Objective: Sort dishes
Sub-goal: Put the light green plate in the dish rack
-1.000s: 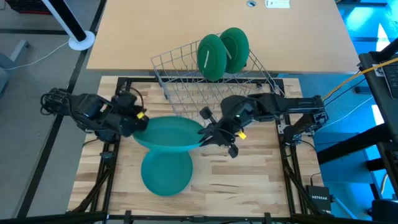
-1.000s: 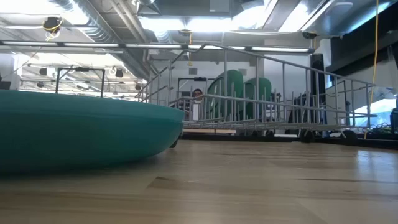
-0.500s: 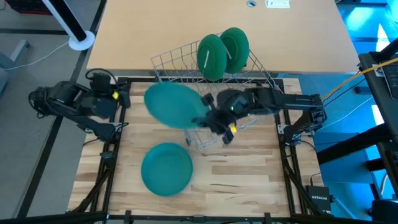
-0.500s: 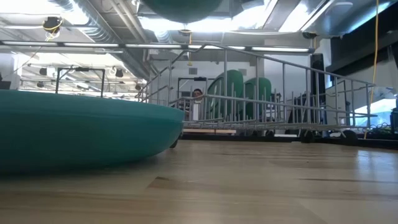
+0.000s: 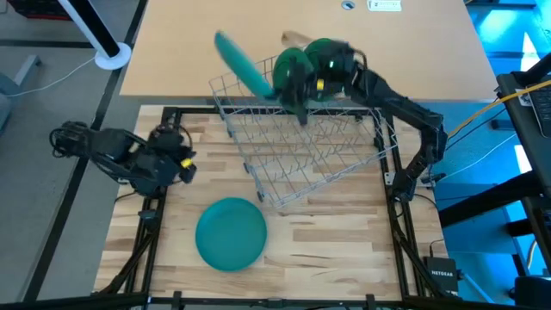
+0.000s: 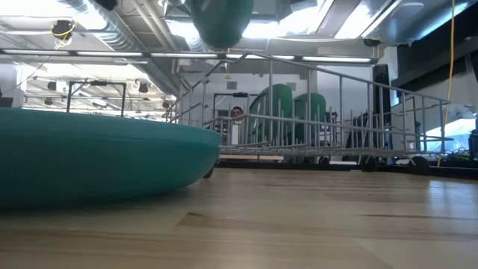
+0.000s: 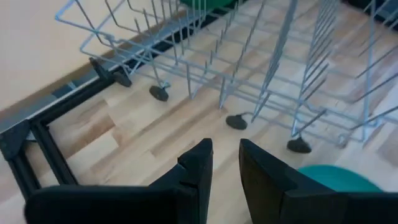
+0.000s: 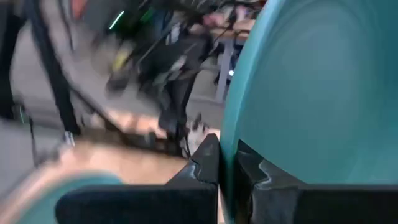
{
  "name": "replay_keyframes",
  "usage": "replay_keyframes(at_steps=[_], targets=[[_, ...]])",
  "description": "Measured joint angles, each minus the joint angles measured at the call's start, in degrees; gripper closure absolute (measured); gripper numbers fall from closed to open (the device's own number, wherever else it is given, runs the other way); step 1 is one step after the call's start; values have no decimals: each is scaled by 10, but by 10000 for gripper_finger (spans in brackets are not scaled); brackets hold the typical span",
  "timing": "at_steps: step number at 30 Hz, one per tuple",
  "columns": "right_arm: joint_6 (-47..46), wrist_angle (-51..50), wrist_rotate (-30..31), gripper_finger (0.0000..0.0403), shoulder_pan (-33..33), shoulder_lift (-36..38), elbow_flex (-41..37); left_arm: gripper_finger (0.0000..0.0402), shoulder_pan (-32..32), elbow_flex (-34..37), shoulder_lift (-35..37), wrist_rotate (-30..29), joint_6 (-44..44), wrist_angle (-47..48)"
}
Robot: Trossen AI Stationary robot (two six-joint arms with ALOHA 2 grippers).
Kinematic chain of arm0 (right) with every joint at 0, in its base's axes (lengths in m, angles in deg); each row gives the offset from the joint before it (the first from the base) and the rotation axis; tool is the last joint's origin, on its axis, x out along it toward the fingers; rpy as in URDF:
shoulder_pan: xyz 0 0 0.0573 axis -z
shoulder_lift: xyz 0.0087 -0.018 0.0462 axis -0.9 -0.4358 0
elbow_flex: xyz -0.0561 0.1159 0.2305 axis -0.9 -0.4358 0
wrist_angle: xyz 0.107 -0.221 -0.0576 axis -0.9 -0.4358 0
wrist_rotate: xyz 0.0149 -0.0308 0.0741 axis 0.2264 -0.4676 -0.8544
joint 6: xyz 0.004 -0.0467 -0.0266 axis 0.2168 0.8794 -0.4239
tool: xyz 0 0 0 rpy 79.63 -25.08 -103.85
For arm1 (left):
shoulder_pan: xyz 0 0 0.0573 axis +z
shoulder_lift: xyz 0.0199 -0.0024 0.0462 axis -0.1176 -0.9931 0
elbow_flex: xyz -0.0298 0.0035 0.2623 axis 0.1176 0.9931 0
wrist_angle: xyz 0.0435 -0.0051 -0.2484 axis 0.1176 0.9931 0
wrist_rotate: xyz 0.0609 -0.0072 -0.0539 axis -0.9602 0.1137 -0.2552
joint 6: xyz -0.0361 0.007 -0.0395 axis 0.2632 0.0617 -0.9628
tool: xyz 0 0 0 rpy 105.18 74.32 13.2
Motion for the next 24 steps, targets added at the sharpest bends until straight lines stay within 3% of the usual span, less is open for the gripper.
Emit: replay_keyframes(at_steps=[6,14,24], targets=[[-222,89,-87,391,87,-43,0,329,-8,57,-28,-1,-3,-63],[-461,215,-127,392,125,-126,0,329,-8,120,-58,7,-5,-135],[-525,217,-127,392,147,-186,-1,329,-40,166,-77,23,-38,-190]])
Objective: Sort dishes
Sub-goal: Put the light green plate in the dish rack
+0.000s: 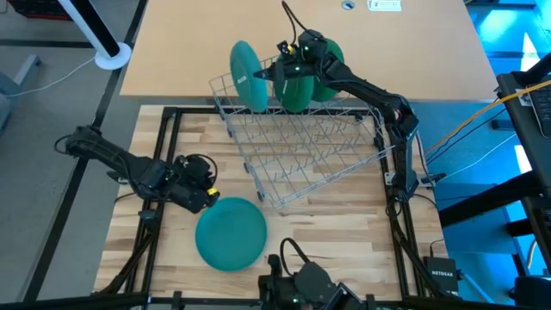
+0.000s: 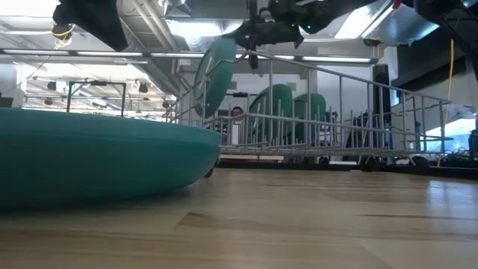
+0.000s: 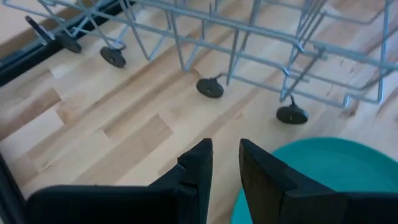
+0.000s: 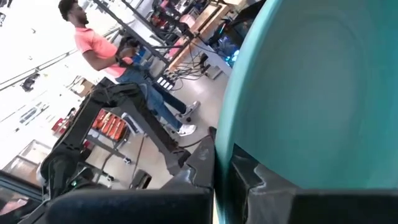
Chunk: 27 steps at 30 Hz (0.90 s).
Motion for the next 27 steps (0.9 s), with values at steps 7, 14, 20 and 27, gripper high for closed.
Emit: replay_keyframes(at_steps=[7,14,20,27], targets=[[-2,3,4,392,9,-1,0,329,-20,10,0,0,-30,4],[-2,-15,38,392,10,-1,0,329,-25,10,0,0,-30,2],[-2,-19,32,392,13,-1,0,329,-24,10,0,0,-32,2],[-5,-28,20,392,13,-1,0,329,-24,10,0,0,-32,2]])
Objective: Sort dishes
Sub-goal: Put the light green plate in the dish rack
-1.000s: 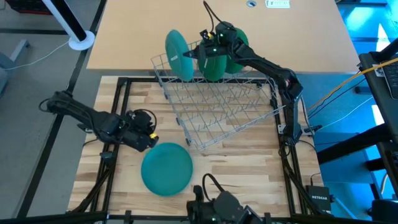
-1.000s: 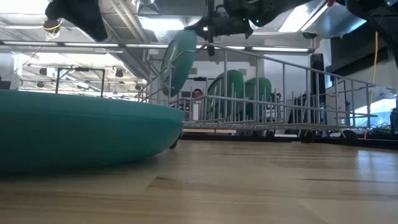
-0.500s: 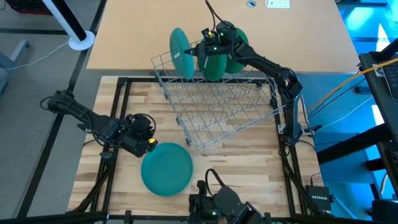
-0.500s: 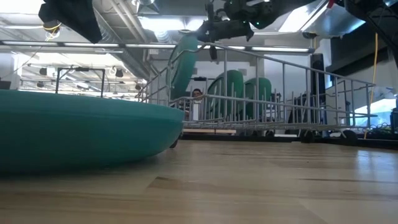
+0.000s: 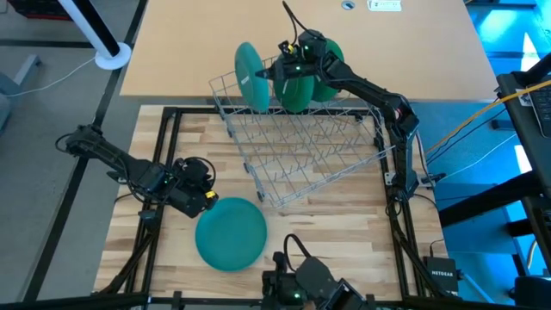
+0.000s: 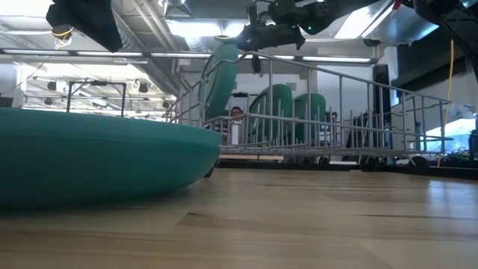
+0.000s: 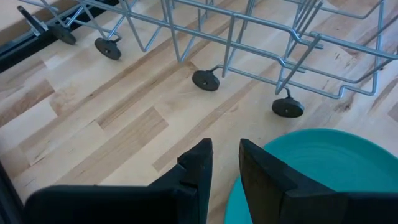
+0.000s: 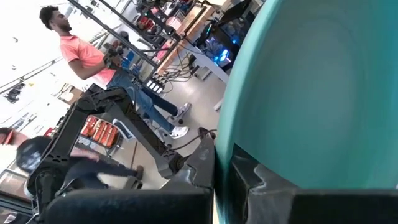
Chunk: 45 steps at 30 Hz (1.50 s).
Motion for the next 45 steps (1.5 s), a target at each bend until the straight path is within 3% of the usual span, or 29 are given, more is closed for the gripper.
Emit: replay_keyframes(at_steps=[18,27,45], targets=[[37,-81,35,391,0,-8,2,329,0,0,0,0,2,0],[67,-148,91,349,0,-14,2,329,0,0,0,0,2,1],[92,-197,95,343,-1,-16,0,329,0,0,0,0,2,1]])
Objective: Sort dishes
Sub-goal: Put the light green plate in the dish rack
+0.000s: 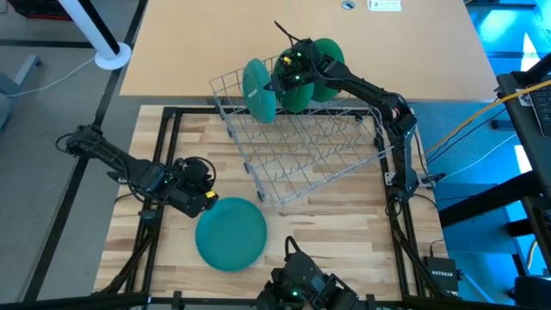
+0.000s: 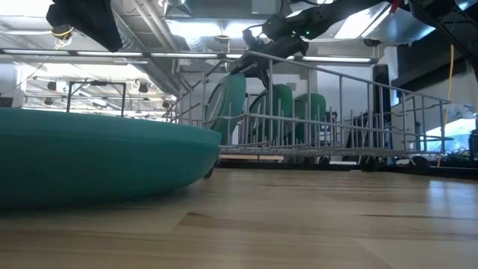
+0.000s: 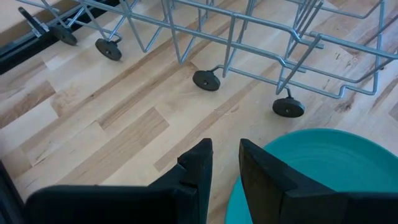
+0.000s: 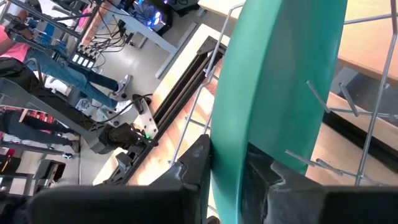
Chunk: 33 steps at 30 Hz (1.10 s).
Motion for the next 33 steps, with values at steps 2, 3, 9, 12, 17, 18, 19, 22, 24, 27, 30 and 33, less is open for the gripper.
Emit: replay_keyframes(at_steps=[2,3,9,12,17,18,19,22,24,27,30,33], targets=[[0,0,0,343,0,0,0,329,0,0,0,0,0,0],[0,0,0,343,0,0,0,329,0,0,0,0,0,0],[0,0,-6,342,0,0,0,329,0,0,0,0,0,1],[1,0,-6,342,0,0,0,329,0,0,0,0,0,1],[1,-1,16,342,0,1,1,329,0,0,0,0,0,1],[1,-3,20,341,0,1,1,329,0,0,0,0,0,1],[1,-4,26,338,0,2,1,329,0,0,0,0,0,1],[2,-11,44,314,0,2,1,329,0,0,0,0,0,1],[-2,-20,53,291,0,1,1,329,0,0,0,0,0,1],[-15,-25,56,256,1,1,1,329,0,0,0,0,0,1],[-17,-26,44,232,1,1,1,329,0,0,0,0,0,1],[-18,-36,42,227,0,1,1,329,0,0,0,0,0,1]])
